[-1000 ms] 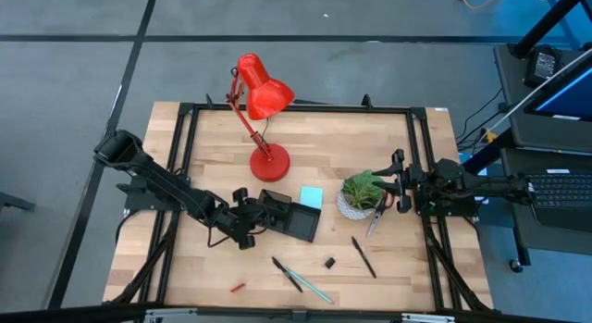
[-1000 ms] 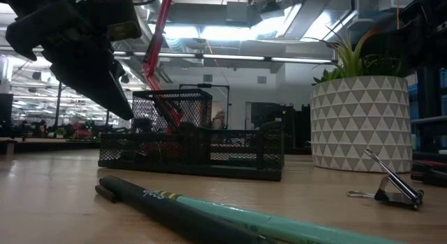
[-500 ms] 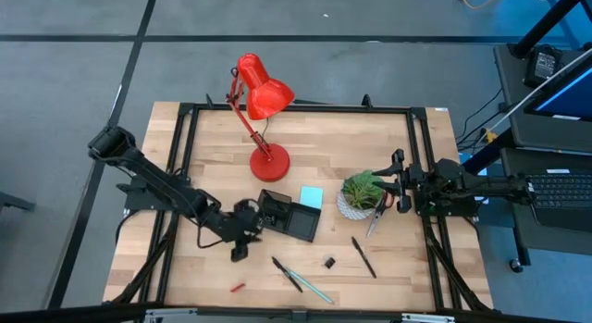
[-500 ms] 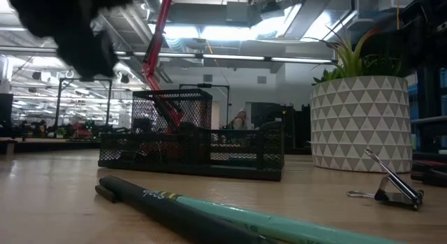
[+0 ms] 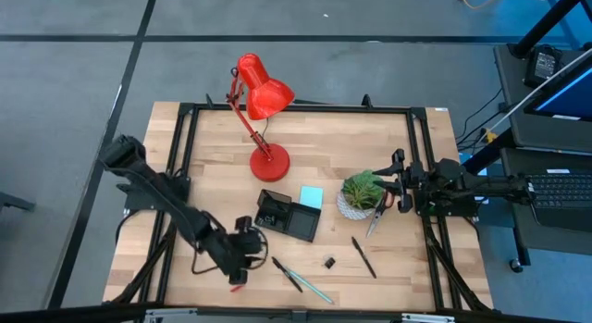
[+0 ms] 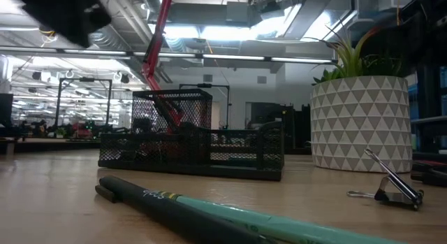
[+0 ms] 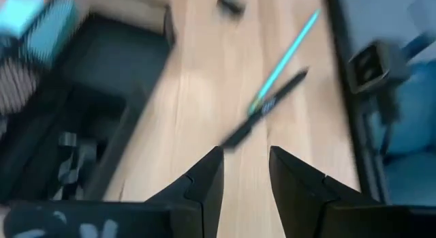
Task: Pick and place office supplies into organizer
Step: Put the red eraser into the black desk organizer
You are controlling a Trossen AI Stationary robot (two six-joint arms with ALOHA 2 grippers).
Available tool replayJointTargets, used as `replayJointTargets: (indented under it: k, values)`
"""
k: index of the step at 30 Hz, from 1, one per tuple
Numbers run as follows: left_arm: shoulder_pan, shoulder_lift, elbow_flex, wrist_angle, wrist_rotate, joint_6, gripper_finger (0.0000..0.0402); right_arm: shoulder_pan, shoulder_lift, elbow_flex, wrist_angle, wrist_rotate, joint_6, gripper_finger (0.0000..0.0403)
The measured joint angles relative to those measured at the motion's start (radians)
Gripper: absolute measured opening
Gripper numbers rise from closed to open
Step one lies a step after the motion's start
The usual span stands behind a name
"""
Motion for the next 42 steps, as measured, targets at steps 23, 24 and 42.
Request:
replayJointTargets:
  k: [23,24,42]
  values:
    - [-0.075,0.412,0.431,-0.481,0.322,-0.624,0.0111,0.000,0.000,0.000,-0.009,0.000,0.000,0.0132]
    - [-0.074,0.416,0.434,-0.481,0.322,-0.628,0.0111,0.000,0.000,0.000,-0.009,0.000,-0.001,0.0132]
    - [-0.071,0.438,0.434,-0.470,0.369,-0.691,0.0111,0.000,0.000,0.000,-0.019,0.000,-0.002,0.0132]
